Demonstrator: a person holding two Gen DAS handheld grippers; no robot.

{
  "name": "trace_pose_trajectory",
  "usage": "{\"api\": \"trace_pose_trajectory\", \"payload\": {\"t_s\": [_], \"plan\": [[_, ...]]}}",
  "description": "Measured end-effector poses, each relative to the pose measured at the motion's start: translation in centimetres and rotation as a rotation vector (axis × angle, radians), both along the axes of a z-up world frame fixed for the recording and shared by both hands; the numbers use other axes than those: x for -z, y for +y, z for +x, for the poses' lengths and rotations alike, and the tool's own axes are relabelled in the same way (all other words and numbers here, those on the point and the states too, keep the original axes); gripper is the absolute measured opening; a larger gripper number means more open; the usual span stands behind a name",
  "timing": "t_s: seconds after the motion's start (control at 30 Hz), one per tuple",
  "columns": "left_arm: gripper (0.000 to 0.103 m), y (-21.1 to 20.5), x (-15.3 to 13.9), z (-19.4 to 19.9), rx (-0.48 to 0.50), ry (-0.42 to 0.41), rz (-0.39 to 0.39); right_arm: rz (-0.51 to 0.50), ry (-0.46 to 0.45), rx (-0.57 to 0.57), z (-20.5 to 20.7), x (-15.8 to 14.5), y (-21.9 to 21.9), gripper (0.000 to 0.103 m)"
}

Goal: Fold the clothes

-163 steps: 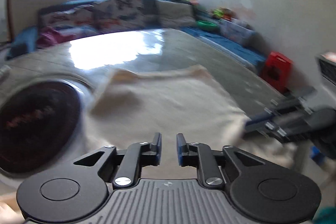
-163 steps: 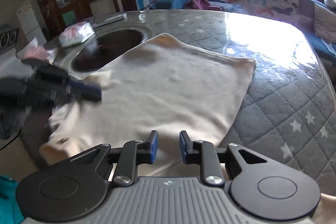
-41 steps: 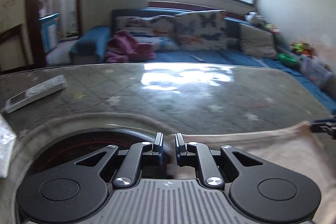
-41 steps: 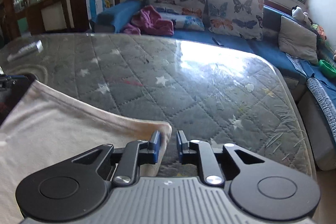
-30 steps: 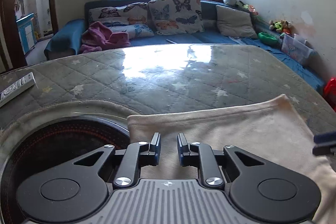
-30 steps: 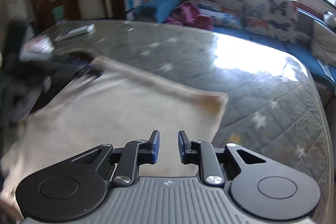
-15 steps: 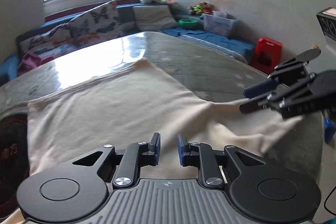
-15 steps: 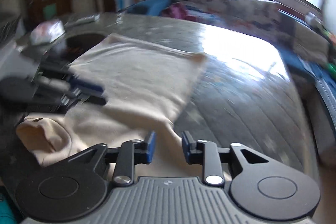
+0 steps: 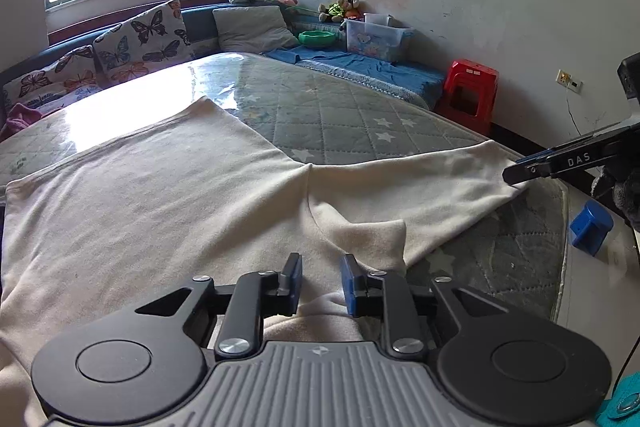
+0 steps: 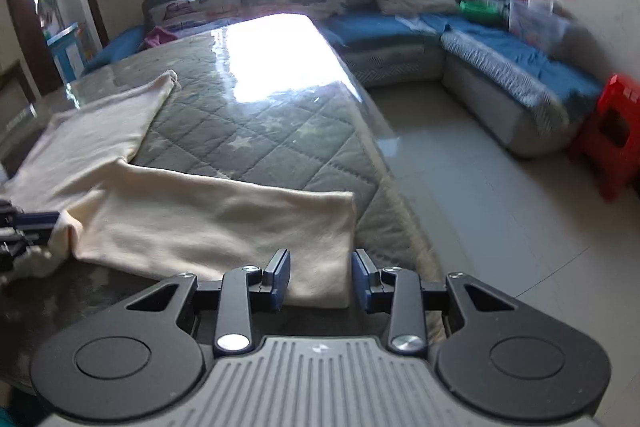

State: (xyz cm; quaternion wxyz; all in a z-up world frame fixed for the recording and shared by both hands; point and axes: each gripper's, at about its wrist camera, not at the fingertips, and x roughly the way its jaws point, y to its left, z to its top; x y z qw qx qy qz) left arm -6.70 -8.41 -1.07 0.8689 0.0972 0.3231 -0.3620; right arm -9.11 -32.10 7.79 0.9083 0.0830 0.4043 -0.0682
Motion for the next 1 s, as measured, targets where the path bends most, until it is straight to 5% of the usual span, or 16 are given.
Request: {"api": "trace_pose_trajectory", "payload": {"t_s": [0.07, 0.17, 0.5, 0.63, 0.87, 1.0], "plan": [[0.026, 0.0, 0.0, -0.2, 0.008, -0.004, 0.003, -0.026, -0.004, -0.007, 0.4, 0.3, 0.5, 0.035], [0.026, -0.3, 0.1, -0.6, 0.027, -0.011, 0.010, -0.066, -0.004, -0.024, 1.5, 0.4, 1.1, 0.013], [0.029, -0.6, 0.4, -1.4, 0.106, -0.043, 0.038, -0.363, -0.013, -0.097, 9.1, -0.3, 0.9, 0.008], [0.030, -0.7, 0.3, -1.5, 0.137, -0.039, 0.040, -0.360, -0.008, -0.121, 10.6, 1.6, 0.3, 0.009], [0.028, -1.2, -0.6, -1.0, 0.126, -0.020, -0.018, -0.272, -0.078, -0.076, 9.8, -0.7, -0.3, 0.012], [0.028, -2.0, 0.2, -0.9, 0.127, 0.007, -0.020, -0.207, -0.113, -0.138, 10.0, -1.3, 1.0, 0.024]]}}
